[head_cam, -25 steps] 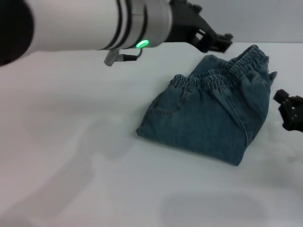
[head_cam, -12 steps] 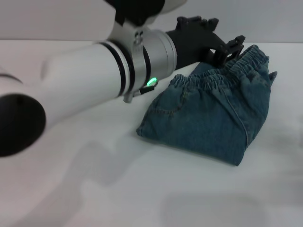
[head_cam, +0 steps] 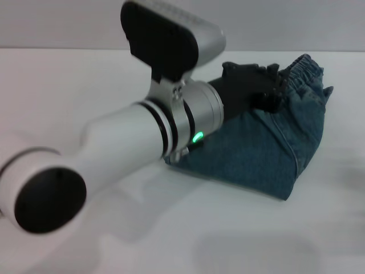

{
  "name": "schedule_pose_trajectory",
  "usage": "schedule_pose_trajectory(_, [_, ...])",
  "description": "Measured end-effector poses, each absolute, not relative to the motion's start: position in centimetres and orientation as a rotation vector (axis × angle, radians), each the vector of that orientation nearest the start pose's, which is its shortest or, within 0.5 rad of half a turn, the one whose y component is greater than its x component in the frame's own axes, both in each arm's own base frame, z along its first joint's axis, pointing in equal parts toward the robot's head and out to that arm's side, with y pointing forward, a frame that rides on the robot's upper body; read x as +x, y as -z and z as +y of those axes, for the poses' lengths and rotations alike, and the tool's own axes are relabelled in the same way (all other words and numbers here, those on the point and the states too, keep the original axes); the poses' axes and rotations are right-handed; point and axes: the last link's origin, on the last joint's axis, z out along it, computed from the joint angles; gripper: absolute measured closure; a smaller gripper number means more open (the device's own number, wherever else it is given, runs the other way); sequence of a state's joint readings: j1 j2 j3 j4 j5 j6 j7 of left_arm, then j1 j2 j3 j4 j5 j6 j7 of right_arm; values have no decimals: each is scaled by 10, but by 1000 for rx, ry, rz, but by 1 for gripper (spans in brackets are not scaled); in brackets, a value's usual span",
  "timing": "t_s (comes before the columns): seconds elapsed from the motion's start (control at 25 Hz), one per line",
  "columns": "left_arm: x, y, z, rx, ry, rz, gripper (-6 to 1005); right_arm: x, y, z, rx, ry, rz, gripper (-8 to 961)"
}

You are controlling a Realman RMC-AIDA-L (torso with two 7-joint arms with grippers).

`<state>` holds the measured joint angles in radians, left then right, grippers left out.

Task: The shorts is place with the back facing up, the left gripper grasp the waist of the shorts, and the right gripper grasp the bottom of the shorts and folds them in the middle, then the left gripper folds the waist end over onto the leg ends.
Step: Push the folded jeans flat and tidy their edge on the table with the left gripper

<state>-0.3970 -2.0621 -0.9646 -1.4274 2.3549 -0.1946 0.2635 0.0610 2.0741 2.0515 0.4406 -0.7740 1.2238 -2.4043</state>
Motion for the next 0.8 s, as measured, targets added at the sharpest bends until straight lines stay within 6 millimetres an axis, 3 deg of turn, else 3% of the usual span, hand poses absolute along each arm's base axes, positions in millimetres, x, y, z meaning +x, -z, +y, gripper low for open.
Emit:
schedule_pose_trajectory(0.2, [-72,112,309,-2334,805,-548,913,383,-32,244,-1716,-785,717,953])
schedule_pose_trajectory(0.52, [-89,133,298,-2319,854,-561,1001,391,-33,240,-1675,-775,754,953])
schedule_pose_trajectory(0.8, [-120,152,295,-2322,868,-577,998,398,-35,231,-1637,-765,781,953])
